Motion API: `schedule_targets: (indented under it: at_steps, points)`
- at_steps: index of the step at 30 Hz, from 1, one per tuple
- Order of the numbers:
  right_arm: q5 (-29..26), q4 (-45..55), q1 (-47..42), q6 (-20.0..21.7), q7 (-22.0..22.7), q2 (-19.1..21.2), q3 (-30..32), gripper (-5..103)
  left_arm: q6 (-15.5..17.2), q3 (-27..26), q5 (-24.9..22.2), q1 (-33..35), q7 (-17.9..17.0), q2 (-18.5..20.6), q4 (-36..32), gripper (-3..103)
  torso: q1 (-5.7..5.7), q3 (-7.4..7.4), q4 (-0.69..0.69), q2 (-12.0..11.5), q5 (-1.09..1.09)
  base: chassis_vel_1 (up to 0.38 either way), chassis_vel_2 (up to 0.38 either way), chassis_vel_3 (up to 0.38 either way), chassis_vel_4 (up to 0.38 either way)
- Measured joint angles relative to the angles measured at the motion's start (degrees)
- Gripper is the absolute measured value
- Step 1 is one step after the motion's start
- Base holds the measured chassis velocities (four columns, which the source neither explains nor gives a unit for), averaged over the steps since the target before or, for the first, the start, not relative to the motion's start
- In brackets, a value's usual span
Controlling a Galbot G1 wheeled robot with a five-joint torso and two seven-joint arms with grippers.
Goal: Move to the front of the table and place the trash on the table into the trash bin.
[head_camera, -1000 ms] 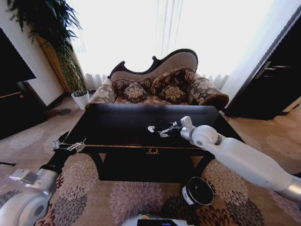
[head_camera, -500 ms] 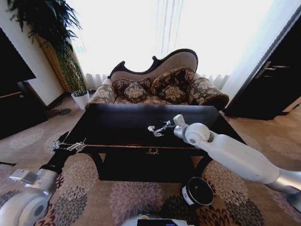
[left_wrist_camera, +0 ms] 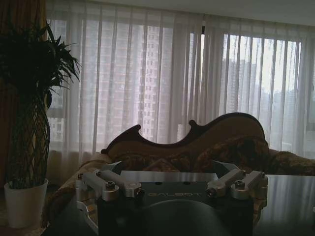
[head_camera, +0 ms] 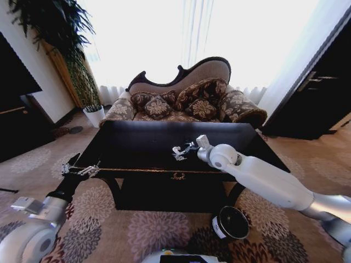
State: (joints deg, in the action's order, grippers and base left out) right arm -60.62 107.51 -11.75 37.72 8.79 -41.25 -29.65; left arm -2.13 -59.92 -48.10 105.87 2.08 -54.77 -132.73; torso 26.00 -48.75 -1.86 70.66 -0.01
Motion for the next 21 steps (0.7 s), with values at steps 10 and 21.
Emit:
schedule_targets:
  at_steps: [10,21]
  points:
    - [0.9,-1.8,1.0,-0.2,-0.8,-2.1,-1.6,93,0.0,0.0,0.0,0.0,0.0,0.0,0.0,100,0.00,0.00,0.00,0.0,0.00,0.000,0.000,0.000,0.000]
    - [1.1,-1.9,0.9,-0.6,-1.1,-2.2,-1.6,56,0.0,0.0,0.0,0.0,0.0,0.0,0.0,100,0.00,0.00,0.00,0.0,0.00,0.000,0.000,0.000,0.000]
